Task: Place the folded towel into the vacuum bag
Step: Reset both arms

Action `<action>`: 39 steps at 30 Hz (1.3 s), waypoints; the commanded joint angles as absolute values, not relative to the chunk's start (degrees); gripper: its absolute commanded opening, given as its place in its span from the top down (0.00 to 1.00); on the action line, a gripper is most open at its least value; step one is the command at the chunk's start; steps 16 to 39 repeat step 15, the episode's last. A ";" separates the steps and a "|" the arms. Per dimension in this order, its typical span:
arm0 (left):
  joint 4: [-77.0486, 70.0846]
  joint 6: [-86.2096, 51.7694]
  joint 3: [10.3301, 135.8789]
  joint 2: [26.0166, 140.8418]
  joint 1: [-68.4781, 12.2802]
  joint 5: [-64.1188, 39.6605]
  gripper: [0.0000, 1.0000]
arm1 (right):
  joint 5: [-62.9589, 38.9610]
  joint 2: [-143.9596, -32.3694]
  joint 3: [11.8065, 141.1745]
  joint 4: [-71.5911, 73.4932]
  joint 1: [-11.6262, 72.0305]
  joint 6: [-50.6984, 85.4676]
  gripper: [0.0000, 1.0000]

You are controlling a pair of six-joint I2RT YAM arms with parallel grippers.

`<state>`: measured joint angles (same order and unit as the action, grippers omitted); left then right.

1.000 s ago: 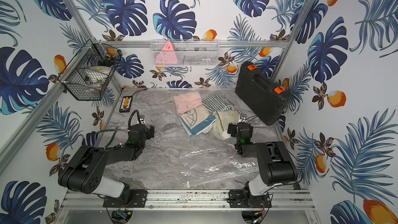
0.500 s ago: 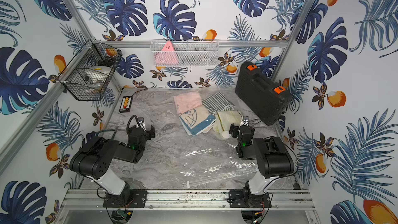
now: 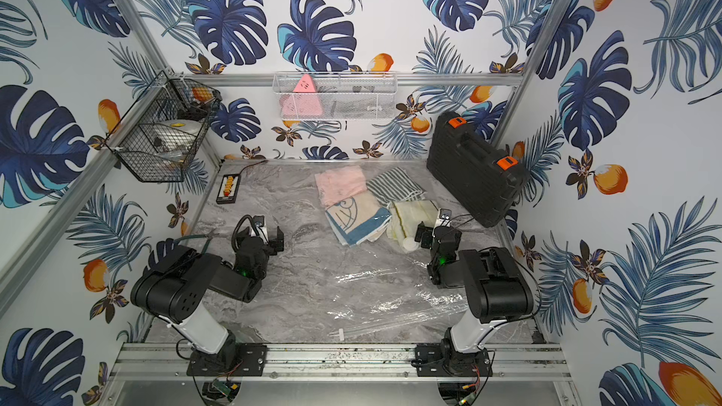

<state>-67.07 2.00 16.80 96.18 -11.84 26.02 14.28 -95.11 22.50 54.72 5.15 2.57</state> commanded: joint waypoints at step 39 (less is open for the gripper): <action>-69.58 3.29 16.94 96.32 -12.13 26.63 0.01 | 14.45 -95.06 22.76 55.81 5.19 2.63 0.00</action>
